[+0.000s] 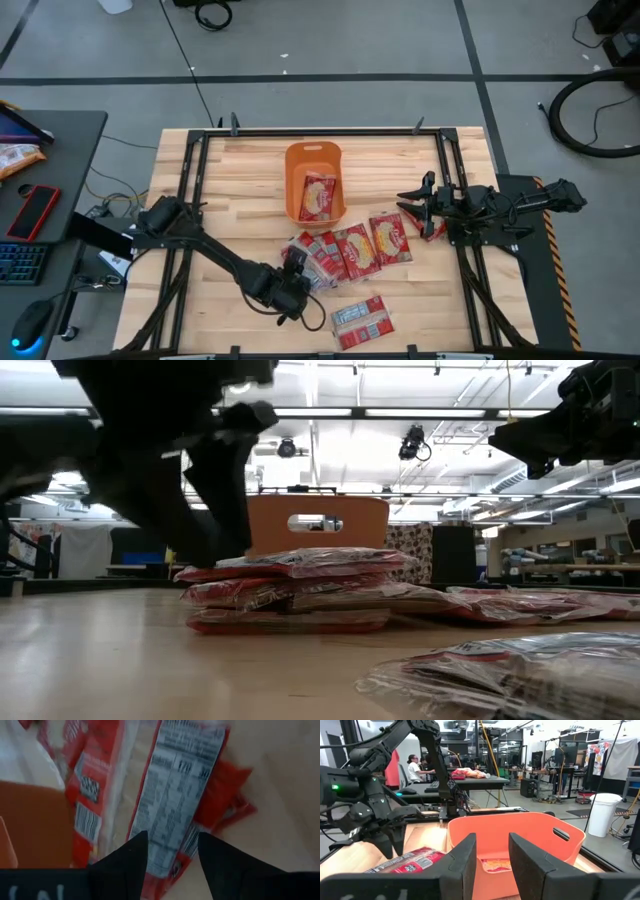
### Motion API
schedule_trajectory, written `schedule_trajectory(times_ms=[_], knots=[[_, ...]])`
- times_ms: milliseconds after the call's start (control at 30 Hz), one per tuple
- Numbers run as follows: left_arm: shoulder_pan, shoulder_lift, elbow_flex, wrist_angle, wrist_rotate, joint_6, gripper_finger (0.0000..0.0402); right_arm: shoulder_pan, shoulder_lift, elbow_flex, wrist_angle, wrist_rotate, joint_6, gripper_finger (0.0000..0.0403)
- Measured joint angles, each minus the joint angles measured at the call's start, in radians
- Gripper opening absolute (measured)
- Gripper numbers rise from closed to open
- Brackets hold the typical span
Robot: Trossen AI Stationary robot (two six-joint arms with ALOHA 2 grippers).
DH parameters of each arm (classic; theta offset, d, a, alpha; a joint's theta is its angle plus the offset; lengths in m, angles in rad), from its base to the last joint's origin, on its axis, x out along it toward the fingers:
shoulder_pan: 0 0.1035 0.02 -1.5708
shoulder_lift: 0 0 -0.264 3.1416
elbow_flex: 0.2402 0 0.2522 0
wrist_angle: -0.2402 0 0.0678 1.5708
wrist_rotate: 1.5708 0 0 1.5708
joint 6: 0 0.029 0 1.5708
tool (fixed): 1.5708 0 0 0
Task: Sort popcorn bags into baskets
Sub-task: Put the popcorn bag into the orange bin
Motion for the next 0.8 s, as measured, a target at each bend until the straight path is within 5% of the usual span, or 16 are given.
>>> schedule_trajectory(times_ms=[300,633,800], knots=[[0.005,0.053,0.002,-0.026,-0.003,0.004,0.0165,0.0,0.0,0.0,0.0,0.0,0.0,0.0119],[0.004,0.05,0.002,-0.036,-0.017,0.002,0.0017,0.0,0.0,0.0,0.0,0.0,0.0,0.0119],[-0.002,0.02,0.0,-0.049,-0.036,-0.028,0.0007,0.0,0.0,0.0,0.0,0.0,0.0,0.0119]])
